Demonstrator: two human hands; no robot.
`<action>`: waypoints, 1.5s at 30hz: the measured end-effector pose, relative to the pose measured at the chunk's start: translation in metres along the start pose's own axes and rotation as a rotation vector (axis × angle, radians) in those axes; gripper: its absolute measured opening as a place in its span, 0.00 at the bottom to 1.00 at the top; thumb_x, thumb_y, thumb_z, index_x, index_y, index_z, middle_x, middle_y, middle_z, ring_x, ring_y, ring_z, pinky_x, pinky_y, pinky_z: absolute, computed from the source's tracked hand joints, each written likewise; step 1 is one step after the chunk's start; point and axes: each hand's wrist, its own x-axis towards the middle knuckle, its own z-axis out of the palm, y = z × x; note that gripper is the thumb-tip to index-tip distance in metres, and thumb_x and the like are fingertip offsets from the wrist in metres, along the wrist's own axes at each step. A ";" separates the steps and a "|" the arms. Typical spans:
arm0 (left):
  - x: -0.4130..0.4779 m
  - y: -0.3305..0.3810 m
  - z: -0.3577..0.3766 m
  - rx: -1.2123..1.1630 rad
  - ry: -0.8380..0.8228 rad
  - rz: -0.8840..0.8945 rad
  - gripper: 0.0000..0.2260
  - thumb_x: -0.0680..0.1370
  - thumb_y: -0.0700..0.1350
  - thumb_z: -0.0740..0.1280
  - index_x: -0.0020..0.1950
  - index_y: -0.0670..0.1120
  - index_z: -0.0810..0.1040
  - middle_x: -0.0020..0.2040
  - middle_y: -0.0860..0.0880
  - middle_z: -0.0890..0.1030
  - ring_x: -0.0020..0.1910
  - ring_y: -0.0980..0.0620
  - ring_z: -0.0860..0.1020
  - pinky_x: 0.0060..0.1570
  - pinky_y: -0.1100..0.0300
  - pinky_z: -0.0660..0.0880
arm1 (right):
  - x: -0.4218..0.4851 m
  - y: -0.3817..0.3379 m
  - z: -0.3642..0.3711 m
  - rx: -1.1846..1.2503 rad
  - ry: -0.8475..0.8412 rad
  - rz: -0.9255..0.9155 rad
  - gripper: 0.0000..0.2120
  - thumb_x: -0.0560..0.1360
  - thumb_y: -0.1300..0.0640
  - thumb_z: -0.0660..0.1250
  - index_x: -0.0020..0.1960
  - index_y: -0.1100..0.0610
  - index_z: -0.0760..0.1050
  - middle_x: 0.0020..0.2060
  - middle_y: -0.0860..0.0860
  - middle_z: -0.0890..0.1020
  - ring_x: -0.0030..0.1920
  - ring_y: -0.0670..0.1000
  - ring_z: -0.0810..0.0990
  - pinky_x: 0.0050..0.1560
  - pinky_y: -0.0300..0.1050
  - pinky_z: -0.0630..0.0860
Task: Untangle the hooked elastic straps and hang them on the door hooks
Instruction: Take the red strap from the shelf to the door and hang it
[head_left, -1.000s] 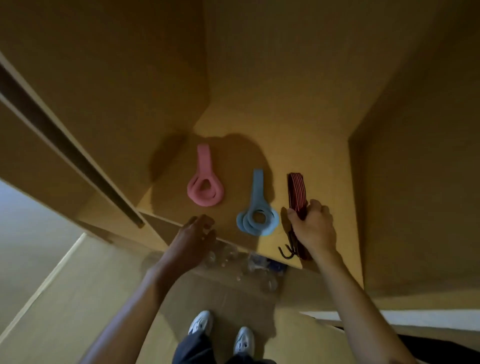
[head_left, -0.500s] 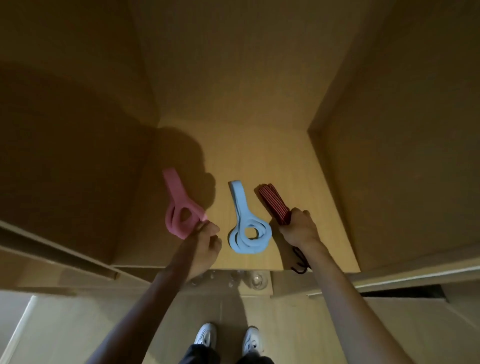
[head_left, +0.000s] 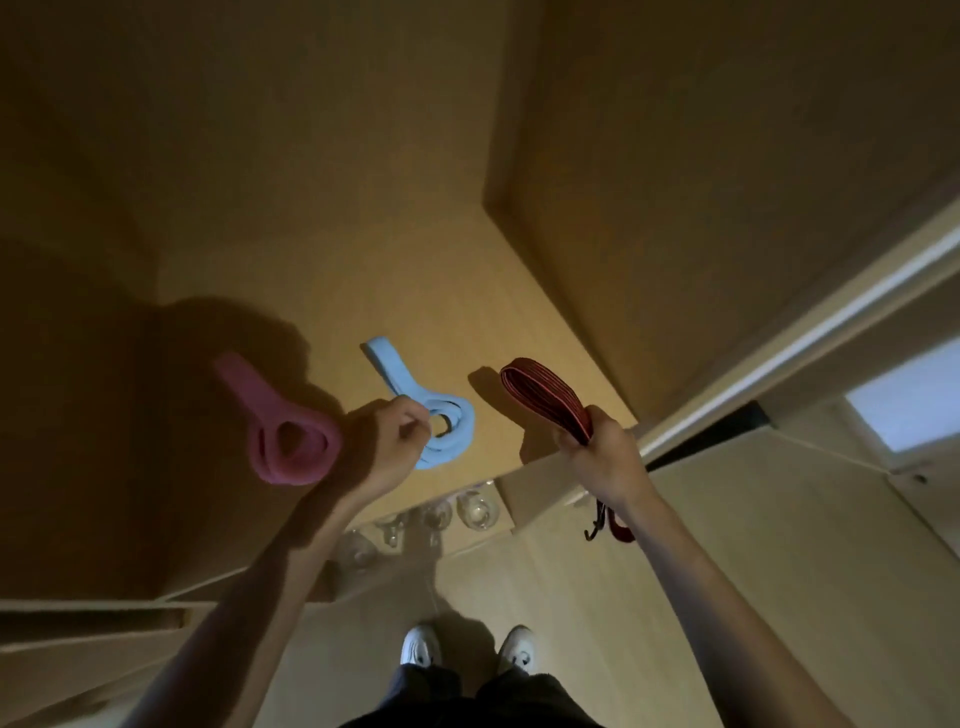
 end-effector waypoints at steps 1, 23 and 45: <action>0.000 0.003 0.006 0.030 -0.017 0.008 0.05 0.71 0.50 0.61 0.42 0.58 0.75 0.43 0.53 0.81 0.44 0.50 0.81 0.50 0.50 0.78 | -0.010 0.009 -0.003 0.020 0.007 0.009 0.10 0.77 0.55 0.63 0.56 0.59 0.72 0.44 0.56 0.81 0.45 0.55 0.79 0.43 0.48 0.75; -0.135 0.177 0.339 0.337 -0.707 0.449 0.04 0.76 0.41 0.62 0.48 0.44 0.76 0.47 0.44 0.78 0.49 0.45 0.77 0.51 0.57 0.73 | -0.312 0.358 -0.099 0.325 0.549 0.760 0.09 0.76 0.52 0.64 0.49 0.57 0.70 0.32 0.53 0.78 0.34 0.58 0.79 0.35 0.50 0.74; -0.136 0.290 0.565 0.666 -0.934 0.513 0.11 0.79 0.46 0.60 0.59 0.45 0.74 0.58 0.45 0.77 0.55 0.49 0.76 0.50 0.60 0.70 | -0.329 0.577 -0.254 0.435 0.625 0.994 0.10 0.75 0.54 0.66 0.51 0.59 0.71 0.40 0.58 0.81 0.40 0.60 0.81 0.40 0.50 0.76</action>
